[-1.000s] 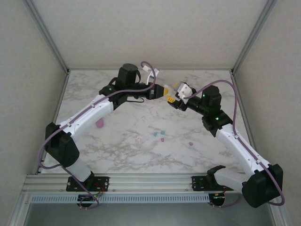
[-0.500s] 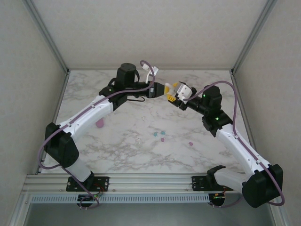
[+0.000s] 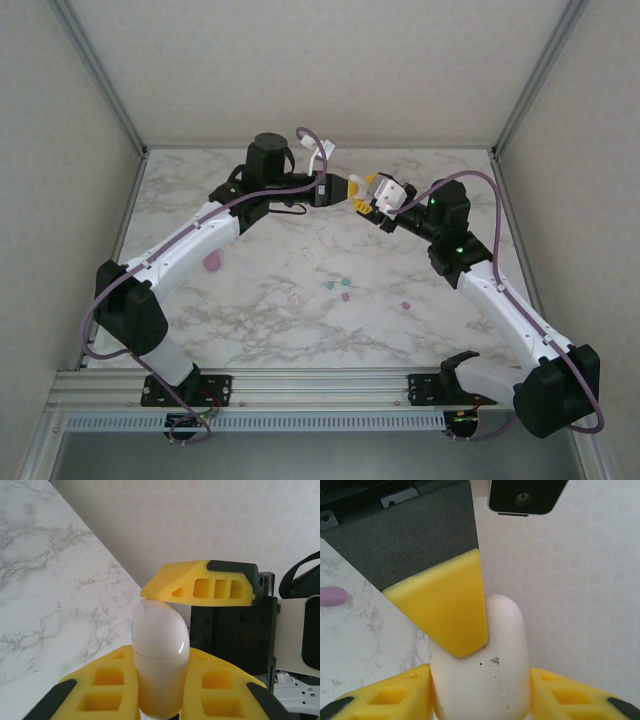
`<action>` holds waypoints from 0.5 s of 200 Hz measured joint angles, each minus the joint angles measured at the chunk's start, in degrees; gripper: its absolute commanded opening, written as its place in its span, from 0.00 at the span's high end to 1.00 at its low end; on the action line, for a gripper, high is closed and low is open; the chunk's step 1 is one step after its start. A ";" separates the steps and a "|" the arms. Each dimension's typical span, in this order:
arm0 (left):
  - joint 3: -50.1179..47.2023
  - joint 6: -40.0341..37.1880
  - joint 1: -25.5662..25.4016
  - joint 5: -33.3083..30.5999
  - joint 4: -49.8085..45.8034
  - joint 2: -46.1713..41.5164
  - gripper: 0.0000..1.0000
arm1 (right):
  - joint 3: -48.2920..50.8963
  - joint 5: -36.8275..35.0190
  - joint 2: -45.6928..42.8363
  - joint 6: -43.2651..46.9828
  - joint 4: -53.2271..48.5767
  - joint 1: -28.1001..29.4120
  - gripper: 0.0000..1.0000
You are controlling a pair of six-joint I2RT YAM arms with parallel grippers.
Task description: Insert the wireless bluetooth earbuds into the charging case
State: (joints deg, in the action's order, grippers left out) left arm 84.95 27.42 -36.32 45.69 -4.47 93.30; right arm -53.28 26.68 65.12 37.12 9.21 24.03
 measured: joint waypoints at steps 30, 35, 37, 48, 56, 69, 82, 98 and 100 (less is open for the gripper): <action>0.24 -0.59 0.00 -0.02 -0.70 0.02 0.74 | -0.13 0.02 0.02 0.28 -0.07 0.17 0.60; 0.48 -0.85 0.00 -0.04 -1.11 0.02 0.73 | -0.17 -0.02 0.02 0.44 -0.17 0.24 0.60; 0.57 -0.83 0.00 -0.04 -1.27 0.02 0.73 | -0.20 -0.02 0.02 0.44 -0.20 0.24 0.60; 1.05 -1.36 0.00 -0.13 -2.14 0.02 0.72 | -0.37 0.00 0.02 0.83 -0.28 0.28 0.60; 1.40 -1.75 0.00 -0.13 -2.64 0.02 0.71 | -0.57 -0.02 0.02 1.07 -0.46 0.39 0.60; 1.70 -2.08 0.00 -0.17 -3.23 0.02 0.70 | -0.94 -0.07 0.02 1.29 -0.83 0.55 0.60; 1.84 -2.19 0.00 -0.20 -3.52 0.02 0.69 | -1.33 -0.26 0.02 1.49 -1.44 0.68 0.60; 1.97 -2.36 0.00 -0.15 -4.11 0.04 0.69 | -1.62 -0.68 0.02 1.92 -2.08 0.87 0.60; 1.97 -2.36 0.00 -0.13 -4.22 0.04 0.68 | -1.66 -0.76 0.02 1.92 -2.14 0.90 0.60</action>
State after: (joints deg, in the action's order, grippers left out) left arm 86.91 25.06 -36.32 45.56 -8.69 93.34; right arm -54.94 25.91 65.14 39.05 7.07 24.93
